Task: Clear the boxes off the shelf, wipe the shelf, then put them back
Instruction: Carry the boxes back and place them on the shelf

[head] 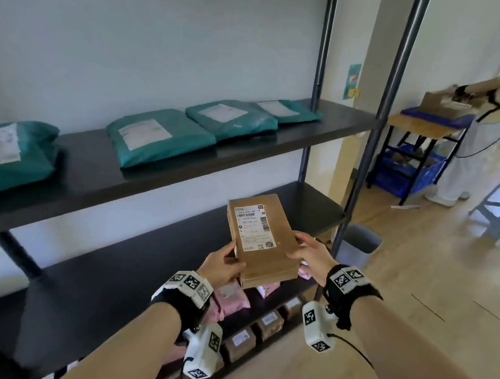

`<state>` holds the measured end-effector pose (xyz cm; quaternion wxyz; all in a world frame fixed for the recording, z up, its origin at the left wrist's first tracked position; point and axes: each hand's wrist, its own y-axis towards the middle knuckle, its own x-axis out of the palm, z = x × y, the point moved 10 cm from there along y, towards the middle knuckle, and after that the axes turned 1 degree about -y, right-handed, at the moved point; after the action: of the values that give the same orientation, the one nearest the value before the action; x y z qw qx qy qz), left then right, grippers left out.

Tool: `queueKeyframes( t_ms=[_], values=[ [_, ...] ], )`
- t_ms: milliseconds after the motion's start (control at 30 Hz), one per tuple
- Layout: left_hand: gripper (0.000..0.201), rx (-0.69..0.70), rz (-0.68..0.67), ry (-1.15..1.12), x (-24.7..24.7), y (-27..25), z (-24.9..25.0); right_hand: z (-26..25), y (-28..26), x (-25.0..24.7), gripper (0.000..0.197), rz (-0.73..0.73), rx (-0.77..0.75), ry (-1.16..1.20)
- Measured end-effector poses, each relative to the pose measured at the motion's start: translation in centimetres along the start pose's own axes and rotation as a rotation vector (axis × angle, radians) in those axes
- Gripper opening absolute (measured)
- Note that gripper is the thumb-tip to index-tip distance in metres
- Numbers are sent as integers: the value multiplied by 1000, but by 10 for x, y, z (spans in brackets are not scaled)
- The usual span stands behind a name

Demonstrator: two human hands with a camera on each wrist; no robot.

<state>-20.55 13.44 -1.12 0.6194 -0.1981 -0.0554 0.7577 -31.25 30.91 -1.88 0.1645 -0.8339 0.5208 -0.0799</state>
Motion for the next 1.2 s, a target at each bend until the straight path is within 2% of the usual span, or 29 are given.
queueKeyframes(
  t_ms=[167, 300, 433, 567, 700, 800, 867, 1000, 1200],
  values=[
    [70, -95, 67, -132, 34, 106, 38, -35, 109, -63, 59, -44, 6, -43],
    [69, -162, 131, -201, 43, 179, 46, -51, 190, -87, 57, -88, 38, -60],
    [69, -223, 179, -252, 55, 221, 37, -55, 247, -95, 54, -117, 57, -107],
    [69, -282, 188, -261, 63, 241, 26, -44, 276, -102, 53, -123, 92, -152],
    [70, -289, 185, -227, 66, 256, 24, -28, 288, -107, 52, -117, 124, -173],
    [70, -278, 196, -146, 63, 263, 21, -33, 289, -108, 54, -109, 83, -257],
    [68, -251, 204, 14, 60, 259, 25, -47, 283, -108, 55, -77, 13, -435],
    [56, -177, 240, 497, 46, 226, 42, -74, 249, -100, 47, 30, -162, -828],
    [36, -98, 291, 918, 17, 142, 47, -71, 156, -37, 33, -29, -378, -1311]
  ],
)
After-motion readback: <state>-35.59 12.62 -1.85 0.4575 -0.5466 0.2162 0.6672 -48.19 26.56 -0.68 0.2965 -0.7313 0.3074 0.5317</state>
